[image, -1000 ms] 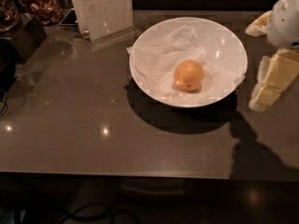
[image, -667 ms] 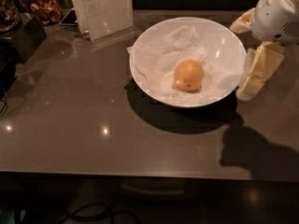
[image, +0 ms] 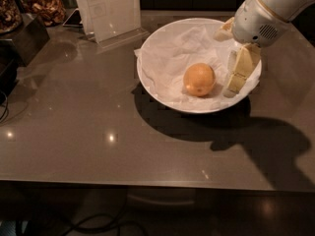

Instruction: Pick orange from white bowl

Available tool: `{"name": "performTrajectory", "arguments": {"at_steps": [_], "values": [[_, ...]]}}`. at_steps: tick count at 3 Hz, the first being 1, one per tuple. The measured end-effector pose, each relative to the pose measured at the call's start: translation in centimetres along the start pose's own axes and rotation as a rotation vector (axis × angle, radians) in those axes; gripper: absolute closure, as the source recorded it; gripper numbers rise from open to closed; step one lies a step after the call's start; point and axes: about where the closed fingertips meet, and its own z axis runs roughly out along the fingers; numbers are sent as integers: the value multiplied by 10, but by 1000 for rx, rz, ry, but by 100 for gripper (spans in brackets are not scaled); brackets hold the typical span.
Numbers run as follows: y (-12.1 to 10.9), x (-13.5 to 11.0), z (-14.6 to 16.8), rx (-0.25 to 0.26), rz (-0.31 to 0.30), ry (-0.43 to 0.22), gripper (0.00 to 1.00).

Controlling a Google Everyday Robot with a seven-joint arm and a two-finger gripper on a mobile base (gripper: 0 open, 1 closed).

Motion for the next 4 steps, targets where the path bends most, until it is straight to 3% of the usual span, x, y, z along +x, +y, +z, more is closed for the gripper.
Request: {"name": "performTrajectory", "arguments": {"at_steps": [1, 3, 4], "values": [[-3, -1, 2, 6, 1, -3, 0], [-22, 8, 19, 11, 52, -93, 0], [-23, 8, 22, 8, 54, -96, 19]]}}
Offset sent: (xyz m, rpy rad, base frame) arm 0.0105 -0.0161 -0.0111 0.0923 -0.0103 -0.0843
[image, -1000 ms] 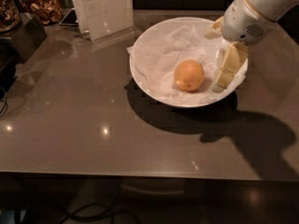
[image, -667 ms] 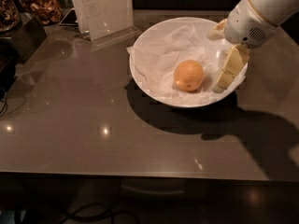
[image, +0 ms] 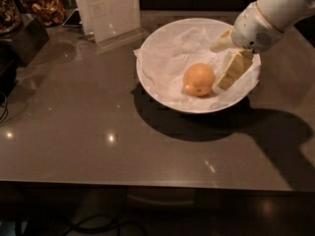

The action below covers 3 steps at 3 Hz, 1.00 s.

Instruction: Pick orange from white bowl

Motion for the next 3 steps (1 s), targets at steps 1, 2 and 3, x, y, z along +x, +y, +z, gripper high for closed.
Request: {"name": "performTrajectory", "arguments": {"at_steps": [1, 2, 3], "values": [[0, 0, 0, 0, 0, 0, 18], [-3, -2, 22, -59, 0, -23, 6], [-7, -5, 47, -126, -4, -39, 7]]}}
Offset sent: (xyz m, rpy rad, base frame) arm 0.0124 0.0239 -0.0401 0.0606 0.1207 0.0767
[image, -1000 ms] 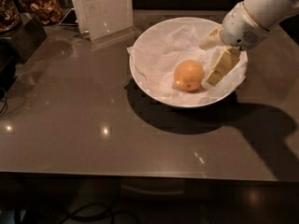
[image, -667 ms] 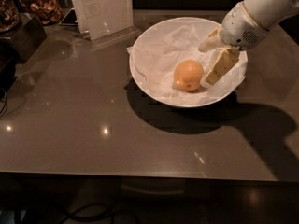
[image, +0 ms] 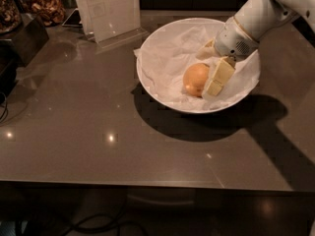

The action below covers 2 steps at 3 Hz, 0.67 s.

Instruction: Pick orange from white bowl

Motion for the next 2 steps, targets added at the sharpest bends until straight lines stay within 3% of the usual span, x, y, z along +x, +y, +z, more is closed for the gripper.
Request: {"name": "performTrajectory", "arguments": {"at_steps": [2], "values": [[-10, 4, 26, -61, 32, -18, 9]]}}
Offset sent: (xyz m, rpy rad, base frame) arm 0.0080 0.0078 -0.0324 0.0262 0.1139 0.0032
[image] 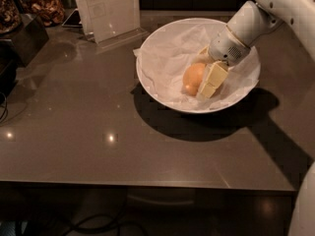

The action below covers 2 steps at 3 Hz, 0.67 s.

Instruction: Pick orange from white bowl

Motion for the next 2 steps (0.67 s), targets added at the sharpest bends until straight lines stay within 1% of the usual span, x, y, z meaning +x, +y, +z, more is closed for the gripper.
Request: {"name": "performTrajectory", "arguments": {"at_steps": [1, 2], "values": [[-3, 7, 7, -15, 33, -5, 28], [-4, 11, 10, -18, 48, -7, 51]]}}
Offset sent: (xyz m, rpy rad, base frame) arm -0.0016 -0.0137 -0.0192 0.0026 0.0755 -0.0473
